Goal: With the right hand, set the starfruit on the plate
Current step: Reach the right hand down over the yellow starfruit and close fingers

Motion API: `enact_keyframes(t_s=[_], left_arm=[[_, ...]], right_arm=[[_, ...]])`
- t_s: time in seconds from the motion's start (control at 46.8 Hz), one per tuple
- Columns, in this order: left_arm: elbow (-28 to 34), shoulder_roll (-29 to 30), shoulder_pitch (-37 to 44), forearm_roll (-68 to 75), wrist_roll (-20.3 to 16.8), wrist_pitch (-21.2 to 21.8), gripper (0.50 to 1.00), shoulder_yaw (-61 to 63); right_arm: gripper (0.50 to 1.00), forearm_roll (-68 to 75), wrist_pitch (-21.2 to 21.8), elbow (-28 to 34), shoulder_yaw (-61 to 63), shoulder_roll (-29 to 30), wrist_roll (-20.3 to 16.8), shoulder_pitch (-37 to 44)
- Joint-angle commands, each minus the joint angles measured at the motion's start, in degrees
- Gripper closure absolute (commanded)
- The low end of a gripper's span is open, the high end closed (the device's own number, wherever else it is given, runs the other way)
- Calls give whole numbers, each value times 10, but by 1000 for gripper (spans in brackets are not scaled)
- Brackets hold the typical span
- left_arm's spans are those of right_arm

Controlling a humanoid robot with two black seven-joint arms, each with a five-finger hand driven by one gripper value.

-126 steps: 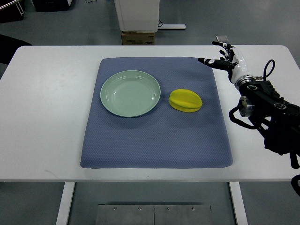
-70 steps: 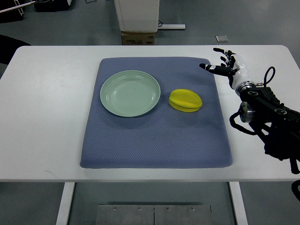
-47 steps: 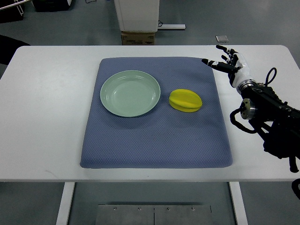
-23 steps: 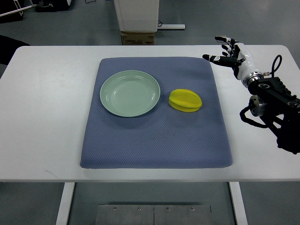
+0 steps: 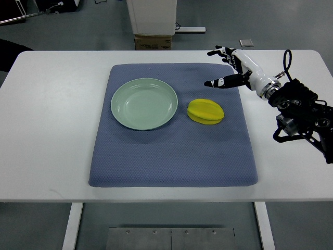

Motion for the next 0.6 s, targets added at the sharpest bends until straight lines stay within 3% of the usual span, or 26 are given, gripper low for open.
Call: enact_keyframes(t_s=[0.0, 0.577], left_arm=[[0, 0, -1, 0, 0, 0, 500, 0], [0, 0, 0, 0, 0, 0, 500, 0]], right_arm=[[500, -15, 4, 1, -16, -1, 3, 5], [500, -69, 62, 33, -76, -10, 3, 26]])
